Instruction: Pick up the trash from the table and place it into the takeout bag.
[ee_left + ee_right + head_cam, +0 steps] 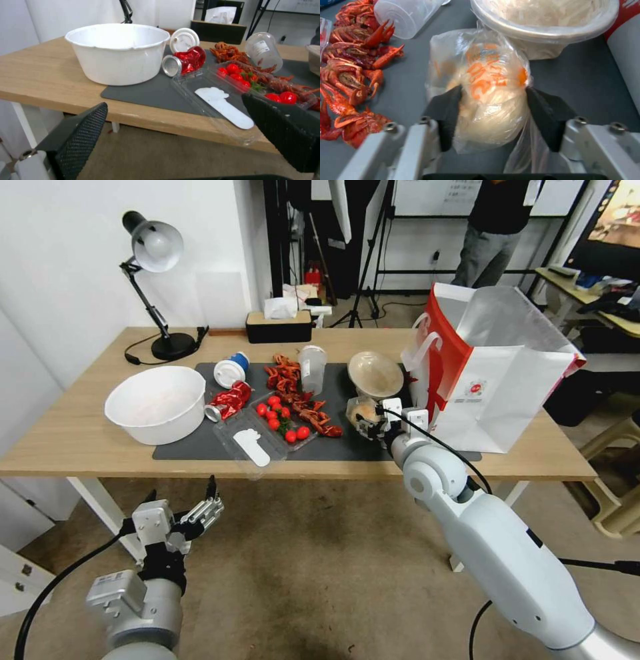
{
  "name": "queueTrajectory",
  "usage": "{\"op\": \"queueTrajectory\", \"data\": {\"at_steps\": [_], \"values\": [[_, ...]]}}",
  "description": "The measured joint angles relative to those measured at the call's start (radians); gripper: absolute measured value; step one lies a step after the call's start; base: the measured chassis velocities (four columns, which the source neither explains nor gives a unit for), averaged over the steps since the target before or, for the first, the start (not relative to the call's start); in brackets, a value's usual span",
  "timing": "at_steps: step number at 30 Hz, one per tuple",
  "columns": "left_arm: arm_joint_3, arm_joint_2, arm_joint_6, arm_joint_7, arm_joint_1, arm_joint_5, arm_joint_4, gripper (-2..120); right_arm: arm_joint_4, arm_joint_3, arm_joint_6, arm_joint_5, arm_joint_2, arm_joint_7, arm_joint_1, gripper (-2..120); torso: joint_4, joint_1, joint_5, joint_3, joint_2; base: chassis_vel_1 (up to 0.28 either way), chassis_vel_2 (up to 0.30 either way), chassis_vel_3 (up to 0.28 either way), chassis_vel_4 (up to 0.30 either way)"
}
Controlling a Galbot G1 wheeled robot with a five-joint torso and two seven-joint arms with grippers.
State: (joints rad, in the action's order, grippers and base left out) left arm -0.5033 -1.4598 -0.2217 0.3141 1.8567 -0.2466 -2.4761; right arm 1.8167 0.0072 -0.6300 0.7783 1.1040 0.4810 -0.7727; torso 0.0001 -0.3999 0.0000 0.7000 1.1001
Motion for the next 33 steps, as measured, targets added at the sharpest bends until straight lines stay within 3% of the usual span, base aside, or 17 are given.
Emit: {"op": "queueTrajectory", "data": {"at_steps": [2,4,13,22,33], "values": [[0.0,0.001,0.001,0.001,0.0,0.0,0.0,100,0.0,0.003,0.0,0.002,0.001,0.001,-0.003,43,0.0,0.0,0.0,0.0,0.0,0.0,0.0,0.0,0.0],[0.0,0.003,0.002,0.002,-0.003,-0.001,0.0,100,0.0,0.006,-0.001,0.007,0.001,0.002,-0.008,30,0.0,0.0,0.0,0.0,0.0,0.0,0.0,0.0,0.0],[0.0,0.004,0.008,0.007,-0.004,-0.001,0.004,100,0.012,0.022,-0.006,0.039,-0.006,0.015,-0.014,3,0.0,0.0,0.0,0.0,0.0,0.0,0.0,0.0,0.0],[0.001,0.005,0.017,0.011,-0.003,0.001,0.004,100,0.051,0.036,0.024,0.029,-0.029,-0.019,-0.031,0,-0.0001,0.0,0.0003,0.0,0.0,0.0,0.0,0.0,0.0],[-0.005,0.004,0.025,0.017,0.0,0.005,-0.002,100,0.196,0.097,0.138,-0.081,-0.162,-0.265,-0.055,0,-0.0002,0.0,0.0001,0.0,0.0,0.0,0.0,0.0,0.0]]}}
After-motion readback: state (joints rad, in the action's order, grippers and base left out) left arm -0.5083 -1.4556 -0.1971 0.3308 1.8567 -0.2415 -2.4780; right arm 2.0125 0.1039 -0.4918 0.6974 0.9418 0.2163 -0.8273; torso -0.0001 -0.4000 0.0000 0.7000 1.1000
